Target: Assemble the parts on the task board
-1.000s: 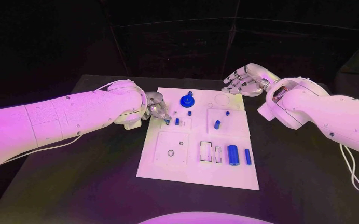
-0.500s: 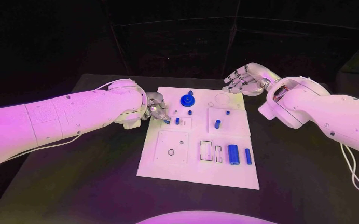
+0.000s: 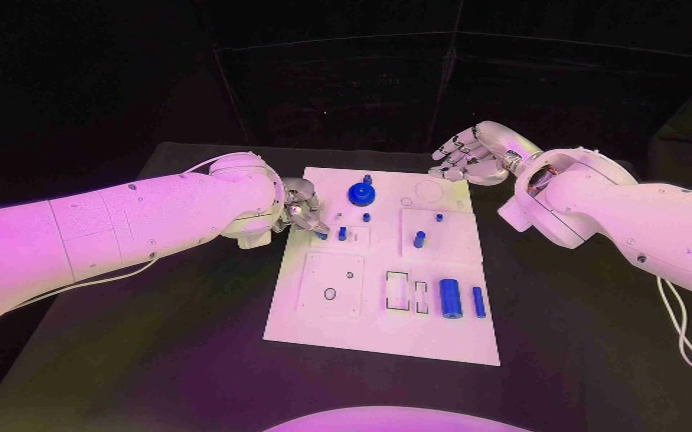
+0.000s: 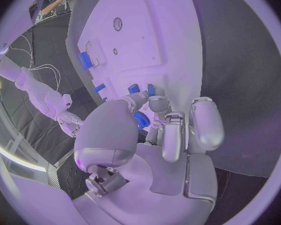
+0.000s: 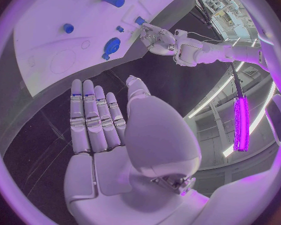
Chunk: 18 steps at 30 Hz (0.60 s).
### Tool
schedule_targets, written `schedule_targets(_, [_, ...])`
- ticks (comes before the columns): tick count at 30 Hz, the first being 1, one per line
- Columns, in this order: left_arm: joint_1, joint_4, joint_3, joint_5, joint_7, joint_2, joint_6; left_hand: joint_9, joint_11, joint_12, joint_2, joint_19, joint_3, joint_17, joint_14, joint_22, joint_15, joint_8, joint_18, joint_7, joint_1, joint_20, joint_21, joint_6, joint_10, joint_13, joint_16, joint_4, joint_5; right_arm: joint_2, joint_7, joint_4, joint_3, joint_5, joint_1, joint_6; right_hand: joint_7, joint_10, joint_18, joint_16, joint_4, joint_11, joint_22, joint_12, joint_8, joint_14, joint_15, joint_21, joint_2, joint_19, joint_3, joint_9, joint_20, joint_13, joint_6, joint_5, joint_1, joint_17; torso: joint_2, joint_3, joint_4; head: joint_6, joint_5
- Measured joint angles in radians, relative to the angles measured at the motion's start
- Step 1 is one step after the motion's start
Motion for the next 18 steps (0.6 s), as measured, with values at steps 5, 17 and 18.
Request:
schedule_targets(5, [0.0, -0.006, 0.0, 0.0, -0.003, 0.006, 0.003, 0.003, -0.003, 0.005, -0.007, 0.0, 0.022, 0.0, 0.0, 0.0, 0.0, 0.012, 0.0, -0.005, -0.021, 0.0, 0.0, 0.006, 0.009, 0.0, 0.0, -0.014, 0.0, 0.0, 0.0, 0.0, 0.0, 0.0, 0.0, 0.0, 0.0, 0.0, 0.0, 0.0, 0.0, 0.0, 0.0, 0.0, 0.0, 0.0, 0.0, 0.0, 0.0, 0.0, 0.0, 0.0, 0.0, 0.0, 0.0, 0.0, 0.0, 0.0, 0.0, 0.0003, -0.0012, 0.002, -0.001])
schedule_targets(17, [0.0, -0.025, 0.0, -0.002, -0.007, 0.023, 0.008, -0.009, -0.011, 0.018, -0.023, 0.003, -0.036, 0.0, 0.004, 0.013, -0.004, 0.021, 0.0, -0.021, -0.097, -0.003, 0.0, 0.04, 0.018, 0.005, 0.0, -0.031, -0.015, 0.0, 0.0, 0.001, 0.0, 0.0, 0.0, 0.0, 0.0, 0.0, 0.0, 0.0, 0.0, 0.0, -0.001, 0.0, 0.0, 0.0, 0.0, 0.0, 0.0, 0.0, 0.0, 0.0, 0.0, -0.001, 0.0, 0.0, 0.0, -0.001, 0.0, 0.0004, -0.0006, 0.002, -0.003])
schedule_targets(18, [0.0, -0.026, 0.0, -0.002, -0.007, 0.024, 0.009, -0.01, -0.011, 0.018, -0.024, 0.003, -0.043, 0.0, 0.004, 0.014, -0.004, 0.021, 0.0, -0.021, -0.099, -0.003, 0.002, 0.043, 0.018, 0.006, 0.0, -0.027, -0.015, 0.0, 0.0, 0.001, 0.0, 0.0, 0.0, 0.0, 0.002, 0.0, 0.0, 0.0, 0.0, 0.0, -0.001, 0.0, 0.0, 0.0, 0.0, -0.001, 0.0, 0.0, 0.0, 0.0, 0.0, -0.001, -0.002, 0.0, 0.0, -0.001, 0.0, 0.0004, -0.0004, 0.001, -0.003])
